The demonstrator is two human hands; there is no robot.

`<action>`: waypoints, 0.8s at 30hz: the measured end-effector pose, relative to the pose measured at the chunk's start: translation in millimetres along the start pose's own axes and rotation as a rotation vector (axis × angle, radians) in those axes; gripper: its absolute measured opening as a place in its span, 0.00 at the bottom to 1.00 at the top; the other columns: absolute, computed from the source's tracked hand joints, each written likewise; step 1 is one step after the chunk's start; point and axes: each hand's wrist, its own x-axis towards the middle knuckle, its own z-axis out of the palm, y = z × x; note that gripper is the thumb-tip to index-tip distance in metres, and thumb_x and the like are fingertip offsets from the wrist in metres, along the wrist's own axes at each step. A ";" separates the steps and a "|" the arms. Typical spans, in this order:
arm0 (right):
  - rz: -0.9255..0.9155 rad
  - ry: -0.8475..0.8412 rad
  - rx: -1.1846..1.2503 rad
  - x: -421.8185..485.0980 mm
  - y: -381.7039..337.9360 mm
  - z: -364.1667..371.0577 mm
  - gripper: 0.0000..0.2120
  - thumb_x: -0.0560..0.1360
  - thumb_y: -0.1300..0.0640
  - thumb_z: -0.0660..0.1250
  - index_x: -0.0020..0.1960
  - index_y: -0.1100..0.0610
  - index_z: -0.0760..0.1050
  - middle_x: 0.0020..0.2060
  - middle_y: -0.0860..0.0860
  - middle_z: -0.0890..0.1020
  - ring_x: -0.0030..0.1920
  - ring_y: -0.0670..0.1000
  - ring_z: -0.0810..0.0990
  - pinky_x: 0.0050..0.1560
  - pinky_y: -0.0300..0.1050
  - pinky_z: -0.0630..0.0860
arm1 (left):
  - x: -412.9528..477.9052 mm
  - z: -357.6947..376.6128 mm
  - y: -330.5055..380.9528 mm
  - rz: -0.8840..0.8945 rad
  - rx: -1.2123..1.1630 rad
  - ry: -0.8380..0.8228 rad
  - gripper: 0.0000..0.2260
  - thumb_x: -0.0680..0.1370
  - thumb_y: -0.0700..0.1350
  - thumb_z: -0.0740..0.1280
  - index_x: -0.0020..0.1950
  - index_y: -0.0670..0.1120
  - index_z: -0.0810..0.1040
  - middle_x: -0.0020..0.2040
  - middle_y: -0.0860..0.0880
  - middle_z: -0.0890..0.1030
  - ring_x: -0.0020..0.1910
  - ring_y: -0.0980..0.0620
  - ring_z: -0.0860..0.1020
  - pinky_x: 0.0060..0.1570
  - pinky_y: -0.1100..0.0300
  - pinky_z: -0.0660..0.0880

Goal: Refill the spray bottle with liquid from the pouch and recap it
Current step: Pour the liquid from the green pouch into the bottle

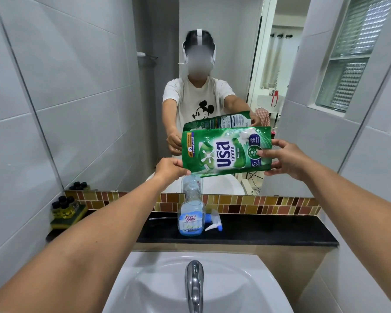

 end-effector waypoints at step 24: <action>-0.030 0.009 -0.017 -1.2 -7.0 0.4 0.18 0.72 0.58 0.76 0.57 0.48 0.73 0.53 0.57 0.84 0.48 0.61 0.86 0.41 0.54 0.83 | 6.1 2.2 -4.7 -0.009 -0.027 0.020 0.05 0.70 0.37 0.78 0.39 0.44 0.84 0.43 0.44 0.86 0.41 0.50 0.78 0.41 0.58 0.75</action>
